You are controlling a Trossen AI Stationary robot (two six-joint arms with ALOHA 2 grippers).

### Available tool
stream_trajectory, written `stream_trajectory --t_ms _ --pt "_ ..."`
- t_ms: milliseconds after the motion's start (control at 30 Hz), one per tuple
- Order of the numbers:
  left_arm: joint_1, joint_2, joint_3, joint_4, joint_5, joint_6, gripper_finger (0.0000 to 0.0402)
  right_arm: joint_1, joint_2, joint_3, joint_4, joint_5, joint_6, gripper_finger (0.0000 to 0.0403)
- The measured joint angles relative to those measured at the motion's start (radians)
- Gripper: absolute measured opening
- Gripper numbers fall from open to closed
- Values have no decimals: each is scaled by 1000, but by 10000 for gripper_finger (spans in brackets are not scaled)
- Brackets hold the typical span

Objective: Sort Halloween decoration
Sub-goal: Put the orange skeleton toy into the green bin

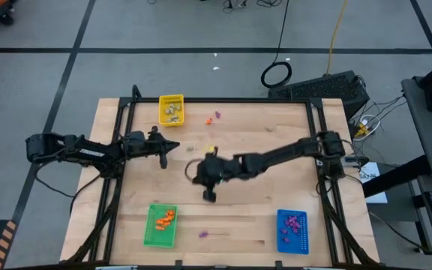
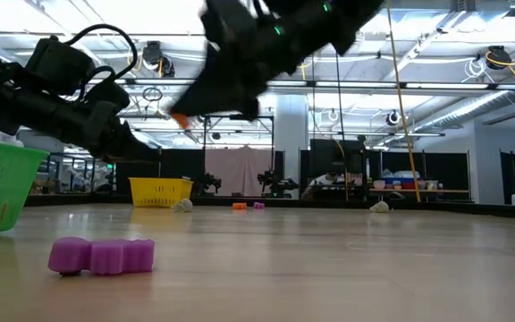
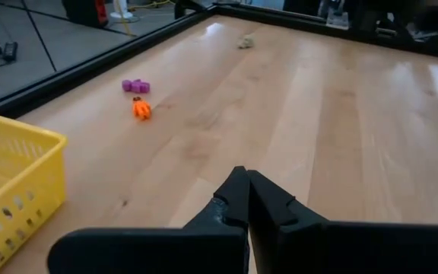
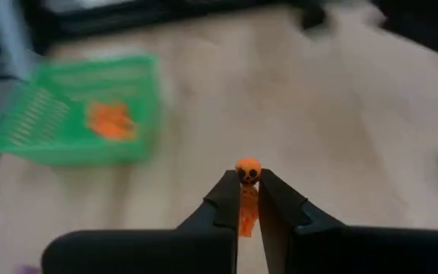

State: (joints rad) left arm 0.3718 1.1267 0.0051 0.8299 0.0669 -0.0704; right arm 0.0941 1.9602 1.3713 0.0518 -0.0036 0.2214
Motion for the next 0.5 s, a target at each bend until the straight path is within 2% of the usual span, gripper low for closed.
stream_trajectory --t_ms 200,500 --pt "2 0 -1 -8 12 0 0 94 151 206 -6 26 -49 10" --pt "1 0 -1 -10 38 -1 0 139 414 597 -174 -63 -85 11"
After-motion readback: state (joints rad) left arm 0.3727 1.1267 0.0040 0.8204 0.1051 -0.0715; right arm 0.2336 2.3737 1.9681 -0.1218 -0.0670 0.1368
